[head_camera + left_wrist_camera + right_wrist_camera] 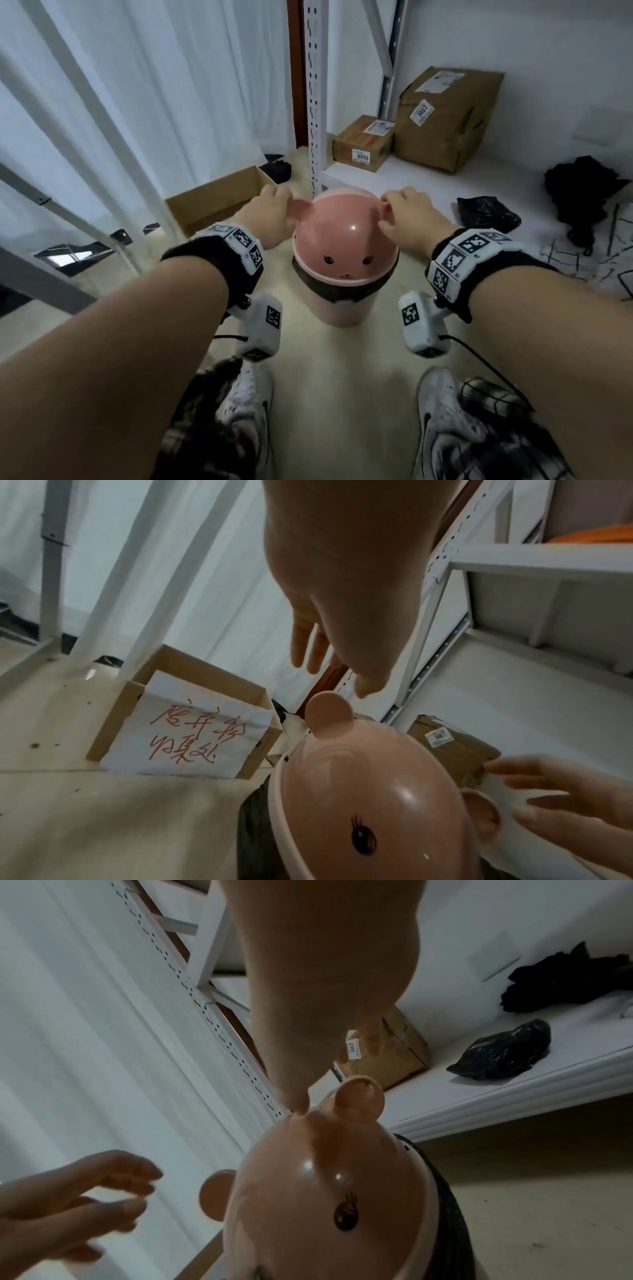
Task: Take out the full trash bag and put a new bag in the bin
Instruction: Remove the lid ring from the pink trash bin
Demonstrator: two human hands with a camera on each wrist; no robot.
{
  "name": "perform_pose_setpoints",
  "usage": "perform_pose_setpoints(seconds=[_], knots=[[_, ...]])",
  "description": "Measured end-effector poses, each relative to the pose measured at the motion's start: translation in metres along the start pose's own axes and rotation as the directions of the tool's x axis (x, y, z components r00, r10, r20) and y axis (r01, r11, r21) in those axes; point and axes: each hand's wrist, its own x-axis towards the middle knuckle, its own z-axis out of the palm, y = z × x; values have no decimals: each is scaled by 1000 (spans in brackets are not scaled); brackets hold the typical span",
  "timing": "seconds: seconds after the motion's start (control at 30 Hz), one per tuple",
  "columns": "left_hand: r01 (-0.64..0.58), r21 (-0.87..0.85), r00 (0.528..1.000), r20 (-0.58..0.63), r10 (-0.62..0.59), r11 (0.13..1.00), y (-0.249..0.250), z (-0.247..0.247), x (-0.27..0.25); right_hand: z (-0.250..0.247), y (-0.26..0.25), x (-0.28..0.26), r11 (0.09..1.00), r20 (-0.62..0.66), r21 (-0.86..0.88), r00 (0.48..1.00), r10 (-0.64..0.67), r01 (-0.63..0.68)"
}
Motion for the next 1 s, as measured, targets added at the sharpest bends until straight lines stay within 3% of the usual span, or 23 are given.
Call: perform_pose_setpoints(seconds=[0.1,0.27,0.37,0.5,0.67,0.77,0.87,1.0], knots=[[4,-34,1000,-22,-5,999,2,14,23,3,5,16,1000,41,-32,999,0,2],[2,13,997,71,-2,1000,6,56,47,29,24,34,995,186,-95,982,26,-9],[24,-123,999,32,-20,992,2,63,47,32,25,33,997,157,-83,988,0,13],[36,-166,999,41,-29,985,3,59,48,29,22,29,1000,137,8,991,3,-5],[-11,-292,1000,-31,3,956,-4,53,42,37,17,16,987,-100,158,995,6,10],[25,-382,996,-64,-54,924,-11,50,33,41,11,14,989,-129,150,992,15,5],[83,-339,991,-74,-115,937,-16,45,32,39,5,20,993,-122,119,992,5,9],[19,-202,989,-140,-48,979,-20,47,36,43,0,33,989,-171,146,984,53,-28]])
